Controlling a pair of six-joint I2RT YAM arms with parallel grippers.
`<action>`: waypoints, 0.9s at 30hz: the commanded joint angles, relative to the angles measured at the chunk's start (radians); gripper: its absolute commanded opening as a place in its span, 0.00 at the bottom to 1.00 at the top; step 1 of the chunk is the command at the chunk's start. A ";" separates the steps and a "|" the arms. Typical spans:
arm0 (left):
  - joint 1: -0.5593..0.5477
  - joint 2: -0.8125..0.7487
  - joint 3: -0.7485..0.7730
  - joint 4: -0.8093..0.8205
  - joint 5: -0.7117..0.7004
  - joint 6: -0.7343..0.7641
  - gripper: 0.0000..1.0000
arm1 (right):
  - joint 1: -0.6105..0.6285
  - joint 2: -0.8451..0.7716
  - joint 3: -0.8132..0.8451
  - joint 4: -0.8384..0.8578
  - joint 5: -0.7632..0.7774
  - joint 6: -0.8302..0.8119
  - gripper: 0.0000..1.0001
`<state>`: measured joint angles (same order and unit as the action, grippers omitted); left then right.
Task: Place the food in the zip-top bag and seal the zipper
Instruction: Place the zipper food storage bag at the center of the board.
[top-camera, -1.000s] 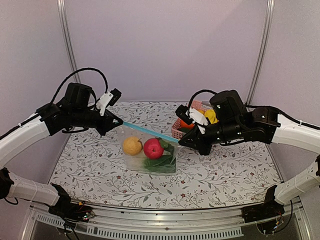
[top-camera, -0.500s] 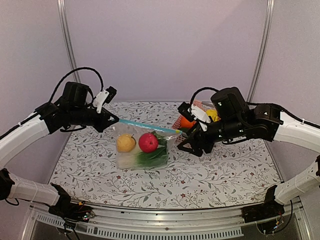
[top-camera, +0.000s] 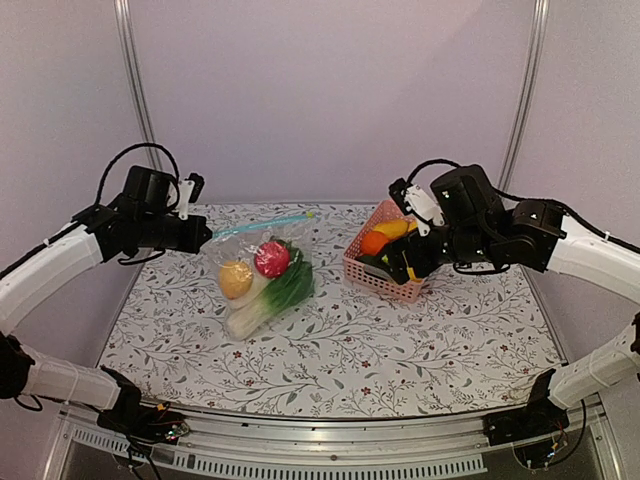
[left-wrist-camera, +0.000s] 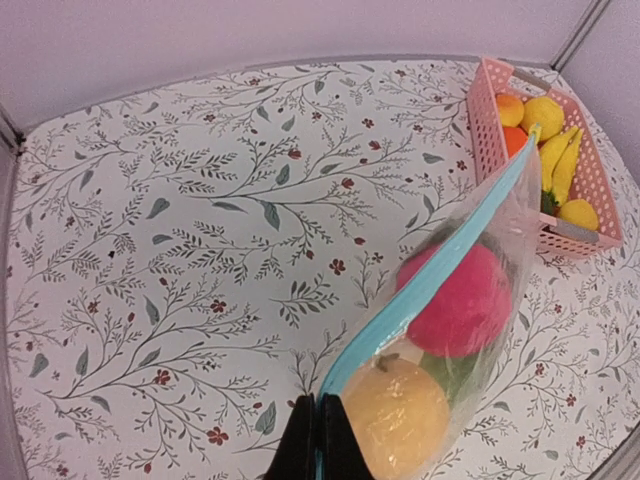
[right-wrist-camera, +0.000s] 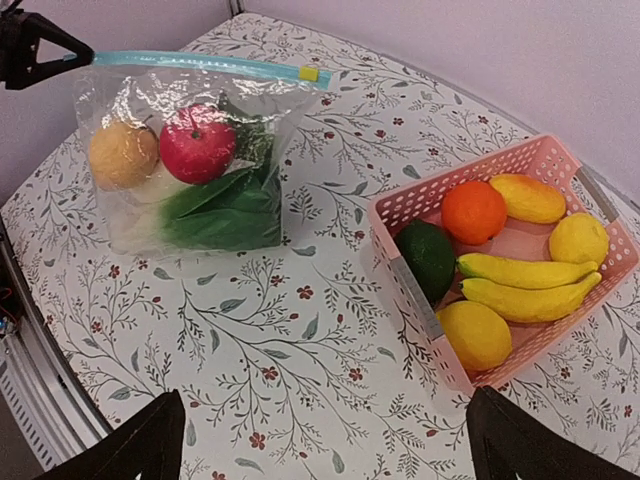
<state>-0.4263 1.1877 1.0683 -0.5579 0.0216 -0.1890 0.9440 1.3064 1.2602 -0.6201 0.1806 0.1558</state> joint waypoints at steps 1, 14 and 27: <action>0.045 0.028 -0.053 0.051 -0.089 -0.122 0.00 | -0.060 -0.006 -0.042 -0.002 0.111 0.096 0.99; 0.156 0.197 -0.057 0.240 -0.193 -0.160 0.32 | -0.213 -0.071 -0.227 0.133 0.146 0.229 0.99; 0.217 0.119 -0.098 0.332 -0.217 -0.142 0.91 | -0.273 -0.093 -0.291 0.190 0.139 0.211 0.99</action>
<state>-0.2447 1.3518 1.0107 -0.2886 -0.1753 -0.3397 0.7120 1.2381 1.0054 -0.4736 0.3149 0.3664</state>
